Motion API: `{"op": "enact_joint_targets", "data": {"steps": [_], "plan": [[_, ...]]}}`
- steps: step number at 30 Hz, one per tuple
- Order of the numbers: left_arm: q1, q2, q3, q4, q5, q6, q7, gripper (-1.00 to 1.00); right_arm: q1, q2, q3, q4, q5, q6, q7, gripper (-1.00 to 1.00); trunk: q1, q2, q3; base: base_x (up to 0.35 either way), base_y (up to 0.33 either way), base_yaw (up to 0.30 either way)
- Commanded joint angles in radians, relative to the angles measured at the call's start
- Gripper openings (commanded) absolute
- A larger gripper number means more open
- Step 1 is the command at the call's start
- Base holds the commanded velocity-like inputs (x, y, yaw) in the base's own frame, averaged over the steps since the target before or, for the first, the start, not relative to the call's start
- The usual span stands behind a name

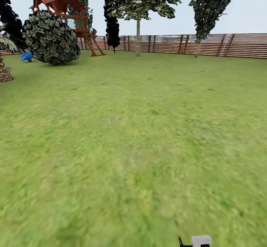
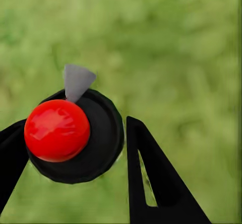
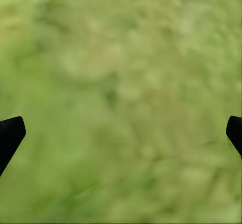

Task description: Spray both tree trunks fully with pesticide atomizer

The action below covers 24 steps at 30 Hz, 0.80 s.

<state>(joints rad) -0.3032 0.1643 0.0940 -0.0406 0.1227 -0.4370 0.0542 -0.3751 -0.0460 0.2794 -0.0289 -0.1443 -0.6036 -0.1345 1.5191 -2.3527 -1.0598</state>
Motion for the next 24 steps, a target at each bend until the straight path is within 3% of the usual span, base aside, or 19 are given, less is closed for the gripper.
{"op": "enact_joint_targets", "data": {"steps": [1, 24], "plan": [[-0.001, 0.000, 0.007, 0.001, 0.000, -0.003, -0.002, -1.00, 0.000, 0.000, 0.009, 0.000, -0.009, -0.002, -0.002, 1.00, 0.000, 0.000, -0.001, 0.338, 0.000, 0.000], [-0.001, 0.000, 0.008, 0.001, 0.000, -0.003, -0.002, -1.00, 0.000, 0.000, 0.009, 0.000, -0.009, -0.002, -0.002, 1.00, 0.000, 0.000, -0.001, 0.338, 0.000, 0.000]]}}
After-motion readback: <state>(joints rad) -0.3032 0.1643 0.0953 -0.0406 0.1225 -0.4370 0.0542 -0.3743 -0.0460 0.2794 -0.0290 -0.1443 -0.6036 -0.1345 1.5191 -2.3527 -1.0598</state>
